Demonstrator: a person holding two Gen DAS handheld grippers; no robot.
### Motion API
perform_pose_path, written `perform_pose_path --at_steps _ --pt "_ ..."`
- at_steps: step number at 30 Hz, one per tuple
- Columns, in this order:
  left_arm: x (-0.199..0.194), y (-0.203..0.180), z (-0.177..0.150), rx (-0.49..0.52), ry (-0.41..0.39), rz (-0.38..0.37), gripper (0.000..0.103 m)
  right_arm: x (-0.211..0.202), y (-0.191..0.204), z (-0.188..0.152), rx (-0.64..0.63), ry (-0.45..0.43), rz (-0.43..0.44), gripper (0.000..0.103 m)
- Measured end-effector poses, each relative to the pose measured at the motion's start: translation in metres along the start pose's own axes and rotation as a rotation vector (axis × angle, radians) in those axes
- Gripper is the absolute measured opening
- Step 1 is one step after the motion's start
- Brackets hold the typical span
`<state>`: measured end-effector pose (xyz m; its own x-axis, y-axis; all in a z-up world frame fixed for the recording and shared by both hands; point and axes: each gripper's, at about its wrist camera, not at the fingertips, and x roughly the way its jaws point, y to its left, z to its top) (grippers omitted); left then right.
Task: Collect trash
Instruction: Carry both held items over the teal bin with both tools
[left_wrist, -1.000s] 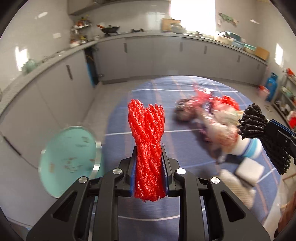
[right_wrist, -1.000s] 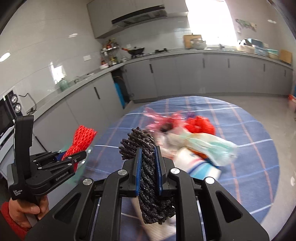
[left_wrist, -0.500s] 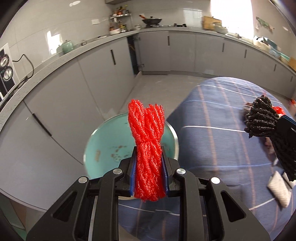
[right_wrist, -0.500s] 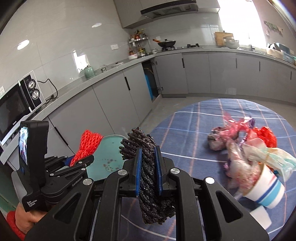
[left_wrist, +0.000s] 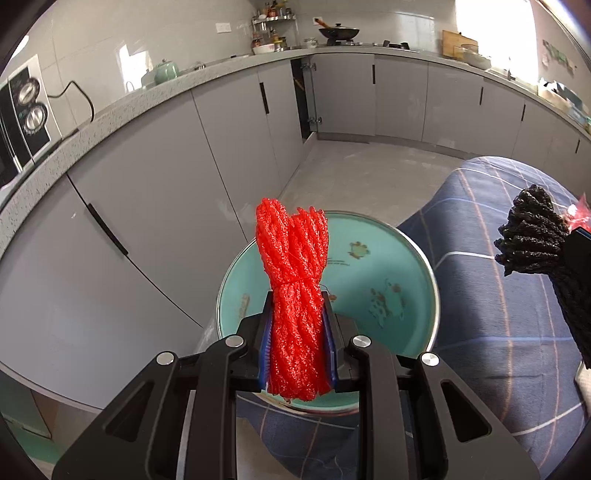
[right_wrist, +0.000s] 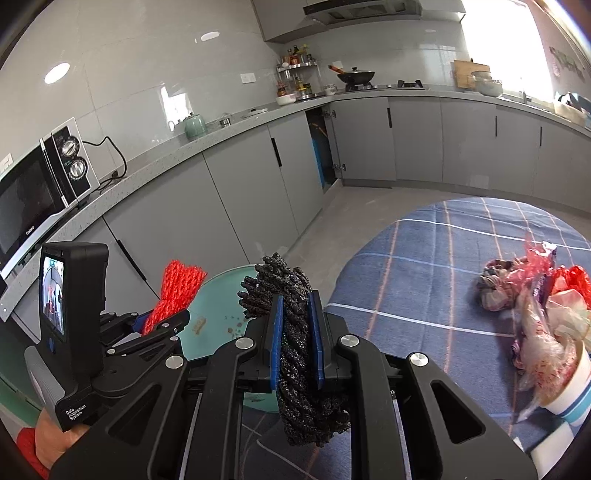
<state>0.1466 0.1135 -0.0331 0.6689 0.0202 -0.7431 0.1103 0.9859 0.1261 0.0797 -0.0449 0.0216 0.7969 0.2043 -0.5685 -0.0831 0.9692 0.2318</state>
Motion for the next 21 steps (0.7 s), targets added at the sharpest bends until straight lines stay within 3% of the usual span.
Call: perform_pose_path --at_steps 21 --pt "0.06 0.03 -0.007 -0.109 0.131 -0.145 0.023 0.078 0.019 -0.006 0.019 0.106 0.016 0.015"
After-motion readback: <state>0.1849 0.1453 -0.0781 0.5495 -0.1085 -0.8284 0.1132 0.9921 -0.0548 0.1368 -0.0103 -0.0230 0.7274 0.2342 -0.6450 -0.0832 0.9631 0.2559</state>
